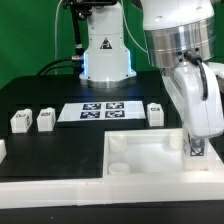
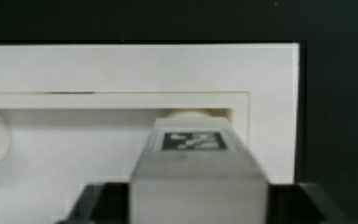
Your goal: Assemble one leg
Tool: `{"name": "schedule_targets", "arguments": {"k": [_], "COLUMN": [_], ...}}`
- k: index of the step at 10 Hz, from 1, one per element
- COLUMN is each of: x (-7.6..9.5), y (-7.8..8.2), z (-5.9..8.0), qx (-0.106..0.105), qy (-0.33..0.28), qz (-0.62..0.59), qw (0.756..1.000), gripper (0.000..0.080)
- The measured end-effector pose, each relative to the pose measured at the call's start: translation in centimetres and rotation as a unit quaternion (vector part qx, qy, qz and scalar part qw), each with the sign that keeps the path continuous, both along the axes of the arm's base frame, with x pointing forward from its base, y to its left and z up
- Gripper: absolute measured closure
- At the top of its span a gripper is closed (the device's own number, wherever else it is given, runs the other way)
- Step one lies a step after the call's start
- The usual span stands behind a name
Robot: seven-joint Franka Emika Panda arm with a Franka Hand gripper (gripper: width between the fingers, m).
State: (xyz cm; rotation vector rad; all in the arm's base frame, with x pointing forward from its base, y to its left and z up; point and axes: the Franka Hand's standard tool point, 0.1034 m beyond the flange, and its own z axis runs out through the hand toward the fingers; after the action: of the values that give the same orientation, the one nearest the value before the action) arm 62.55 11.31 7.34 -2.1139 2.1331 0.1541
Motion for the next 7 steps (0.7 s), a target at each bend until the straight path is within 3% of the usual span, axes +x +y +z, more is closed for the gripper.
{"name": "schedule_targets", "arguments": {"k": [1, 2, 4, 7], "x": [0.0, -0.1, -0.4, -0.3], "y": [0.0, 0.4, 1.4, 1.0], "z": [0.0, -0.3, -0.5, -0.5], "qx": [-0.001, -0.011, -0.024, -0.026], "qy": [-0.004, -0.011, -0.025, -0.050], "qz": [0.027, 0.087, 0.208, 0.372], "qw": [1.000, 0.996, 0.978, 0.927], "gripper": [0.0317, 0.0206, 0.0160, 0.0153]}}
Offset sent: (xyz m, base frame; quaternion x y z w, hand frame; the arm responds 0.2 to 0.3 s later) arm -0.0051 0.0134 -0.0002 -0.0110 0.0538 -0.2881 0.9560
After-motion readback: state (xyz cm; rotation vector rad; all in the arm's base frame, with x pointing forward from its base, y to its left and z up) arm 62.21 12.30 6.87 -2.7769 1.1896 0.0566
